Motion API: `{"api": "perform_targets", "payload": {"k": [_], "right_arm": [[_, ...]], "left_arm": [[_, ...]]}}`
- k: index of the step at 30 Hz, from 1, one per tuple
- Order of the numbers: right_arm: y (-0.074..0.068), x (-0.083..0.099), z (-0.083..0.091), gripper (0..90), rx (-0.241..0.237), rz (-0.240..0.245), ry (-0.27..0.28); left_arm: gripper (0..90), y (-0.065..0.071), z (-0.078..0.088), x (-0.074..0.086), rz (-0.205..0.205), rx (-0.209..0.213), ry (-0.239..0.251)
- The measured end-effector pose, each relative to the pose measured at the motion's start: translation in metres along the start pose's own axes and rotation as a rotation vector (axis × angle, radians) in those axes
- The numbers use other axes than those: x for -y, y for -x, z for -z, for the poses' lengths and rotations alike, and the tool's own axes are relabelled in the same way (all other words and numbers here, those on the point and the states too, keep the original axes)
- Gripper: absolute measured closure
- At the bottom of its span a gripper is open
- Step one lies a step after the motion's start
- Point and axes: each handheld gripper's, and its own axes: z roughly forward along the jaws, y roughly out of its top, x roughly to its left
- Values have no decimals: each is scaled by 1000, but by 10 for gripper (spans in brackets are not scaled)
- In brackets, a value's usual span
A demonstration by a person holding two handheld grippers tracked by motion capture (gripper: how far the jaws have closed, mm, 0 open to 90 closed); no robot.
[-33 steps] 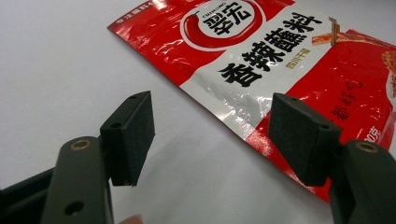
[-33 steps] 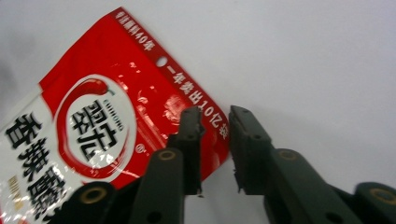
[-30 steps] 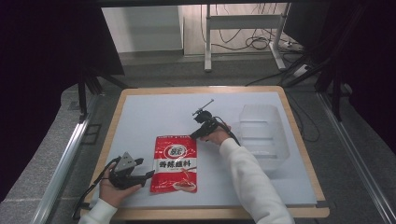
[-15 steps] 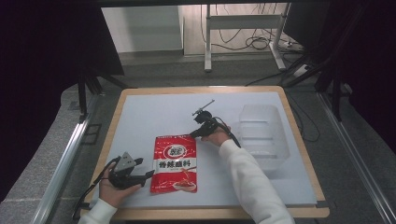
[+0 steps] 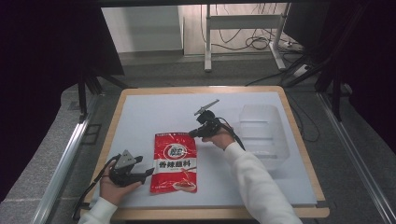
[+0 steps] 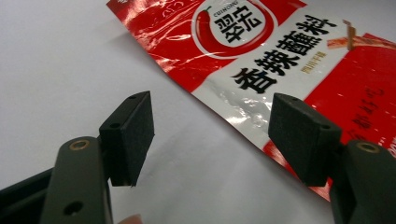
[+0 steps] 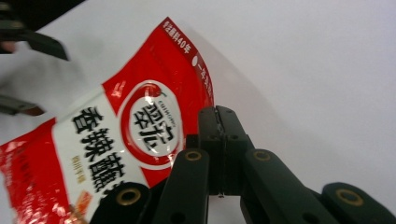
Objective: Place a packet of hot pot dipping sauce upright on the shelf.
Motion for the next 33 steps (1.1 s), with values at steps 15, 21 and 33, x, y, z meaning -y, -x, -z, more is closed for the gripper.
{"api": "perform_targets", "payload": {"k": [15, 21, 33], "right_arm": [[-6, 12, 11, 889, -87, 12, 41], [-10, 13, 13, 888, -92, 35, 37], [-18, 17, 16, 887, -88, 77, 37]], "left_arm": [[282, -34, -28, -24, 67, 50, 26], [274, -49, -47, -40, 84, 80, 17], [283, -53, -65, -52, 77, 117, 28]]}}
